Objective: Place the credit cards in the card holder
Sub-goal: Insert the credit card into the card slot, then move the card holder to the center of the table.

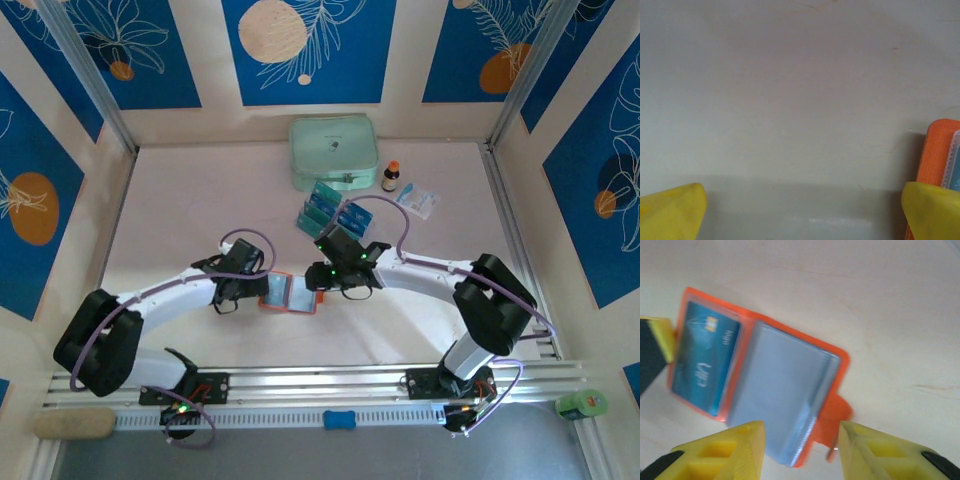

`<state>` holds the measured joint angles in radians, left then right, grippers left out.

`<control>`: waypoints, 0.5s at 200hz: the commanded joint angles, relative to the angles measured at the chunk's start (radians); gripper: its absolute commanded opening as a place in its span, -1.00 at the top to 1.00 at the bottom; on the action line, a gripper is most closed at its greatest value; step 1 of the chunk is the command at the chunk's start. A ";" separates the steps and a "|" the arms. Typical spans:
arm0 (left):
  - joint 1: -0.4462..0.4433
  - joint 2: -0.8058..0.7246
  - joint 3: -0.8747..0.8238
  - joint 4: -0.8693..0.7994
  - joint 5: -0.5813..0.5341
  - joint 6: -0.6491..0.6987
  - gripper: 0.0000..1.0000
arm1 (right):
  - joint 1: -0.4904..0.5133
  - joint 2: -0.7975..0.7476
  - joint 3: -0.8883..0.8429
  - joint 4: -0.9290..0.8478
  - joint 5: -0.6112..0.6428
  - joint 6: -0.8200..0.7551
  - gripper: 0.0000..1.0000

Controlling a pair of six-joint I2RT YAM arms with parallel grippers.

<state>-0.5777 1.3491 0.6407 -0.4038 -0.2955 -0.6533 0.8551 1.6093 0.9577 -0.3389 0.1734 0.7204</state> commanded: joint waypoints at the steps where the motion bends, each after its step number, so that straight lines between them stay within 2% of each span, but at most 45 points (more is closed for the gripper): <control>1: 0.010 -0.020 0.016 -0.008 0.012 -0.006 -0.99 | 0.000 0.039 -0.013 -0.042 0.048 -0.001 0.13; 29: 0.010 -0.027 0.020 -0.009 0.015 -0.004 -1.00 | 0.007 0.077 -0.015 -0.018 0.027 0.011 0.17; 44: 0.010 -0.028 0.022 -0.011 0.018 -0.003 -0.99 | 0.007 0.095 -0.010 -0.017 0.024 0.014 0.25; 79: 0.011 -0.042 0.033 -0.020 0.027 0.004 -1.00 | -0.009 0.083 -0.018 -0.039 0.056 0.008 0.85; 100: 0.011 -0.057 0.043 -0.027 0.032 0.010 -1.00 | -0.038 0.046 -0.042 -0.045 0.066 -0.004 0.97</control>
<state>-0.5777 1.3247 0.6510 -0.4049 -0.2810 -0.6525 0.8448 1.7031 0.9493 -0.3542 0.2096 0.7296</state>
